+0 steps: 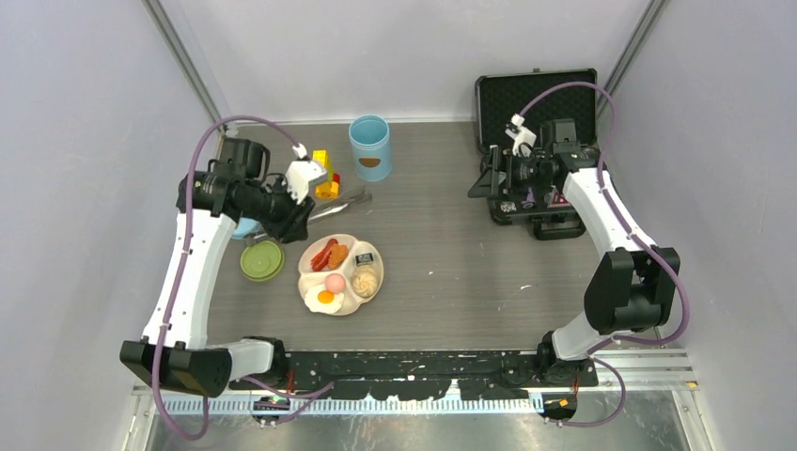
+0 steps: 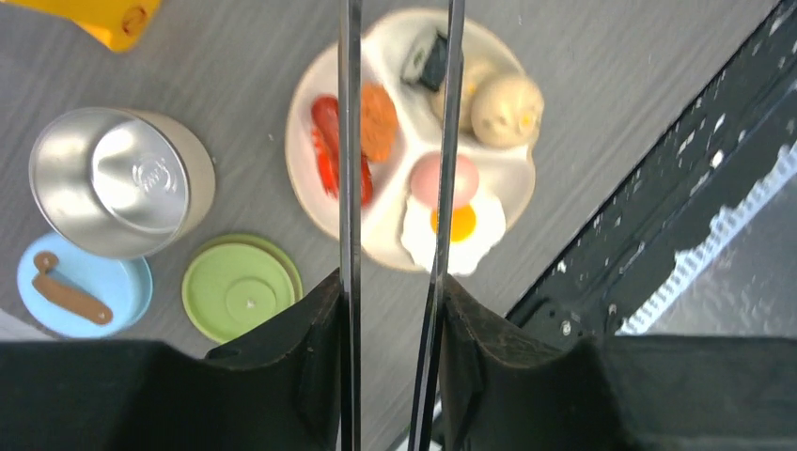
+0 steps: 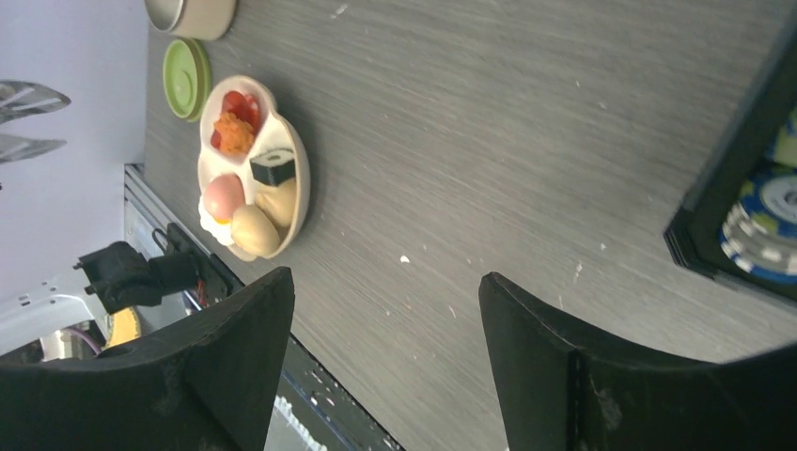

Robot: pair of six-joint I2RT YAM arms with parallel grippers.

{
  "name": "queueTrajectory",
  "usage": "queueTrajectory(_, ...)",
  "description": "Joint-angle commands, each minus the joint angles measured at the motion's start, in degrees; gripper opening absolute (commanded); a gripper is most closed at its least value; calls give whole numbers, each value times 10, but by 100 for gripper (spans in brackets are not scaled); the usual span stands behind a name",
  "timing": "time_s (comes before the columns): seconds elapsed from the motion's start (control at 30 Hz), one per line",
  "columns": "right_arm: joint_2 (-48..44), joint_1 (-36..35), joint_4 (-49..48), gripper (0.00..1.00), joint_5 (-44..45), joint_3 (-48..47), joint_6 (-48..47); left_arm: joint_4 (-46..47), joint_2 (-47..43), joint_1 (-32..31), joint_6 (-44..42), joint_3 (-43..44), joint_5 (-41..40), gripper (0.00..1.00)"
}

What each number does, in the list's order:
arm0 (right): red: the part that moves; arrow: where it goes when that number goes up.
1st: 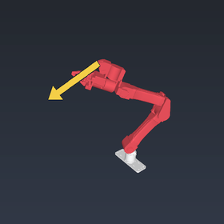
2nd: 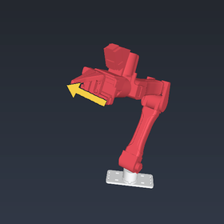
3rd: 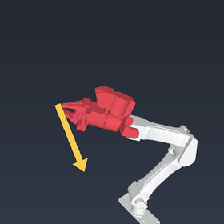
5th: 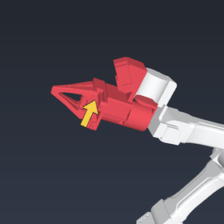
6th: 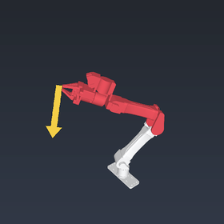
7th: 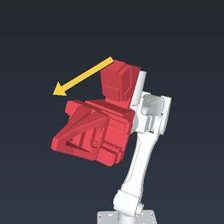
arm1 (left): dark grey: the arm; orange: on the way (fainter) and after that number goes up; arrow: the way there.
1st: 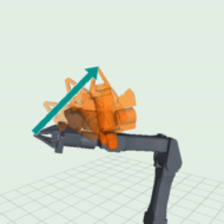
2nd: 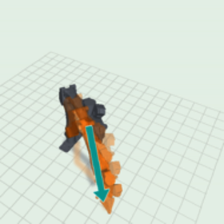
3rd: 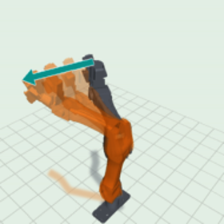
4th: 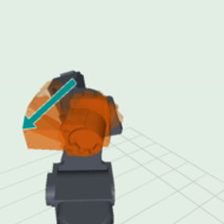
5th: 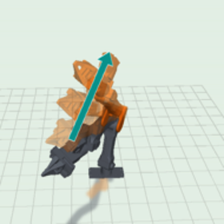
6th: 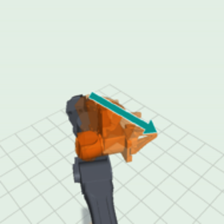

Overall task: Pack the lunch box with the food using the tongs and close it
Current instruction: Pick up the fake food from the plate.

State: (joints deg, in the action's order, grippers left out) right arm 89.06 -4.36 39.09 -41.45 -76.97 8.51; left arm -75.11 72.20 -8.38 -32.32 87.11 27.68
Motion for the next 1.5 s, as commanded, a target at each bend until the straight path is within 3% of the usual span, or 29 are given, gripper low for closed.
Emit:
queueTrajectory(0.0,-33,27,53,77,-37,16,-61,-63,-46,0,-110,-34,-35,39)
queueTrajectory(0.33,-39,36,33,77,-55,56,-55,-69,-85,-13,-155,-84,-60,47)
queueTrajectory(0.93,-21,74,10,77,-78,94,-56,-20,-115,-154,-182,-194,-185,49)
queueTrajectory(1.47,-14,85,5,77,-86,98,-45,33,-109,-224,-178,-239,-244,49)
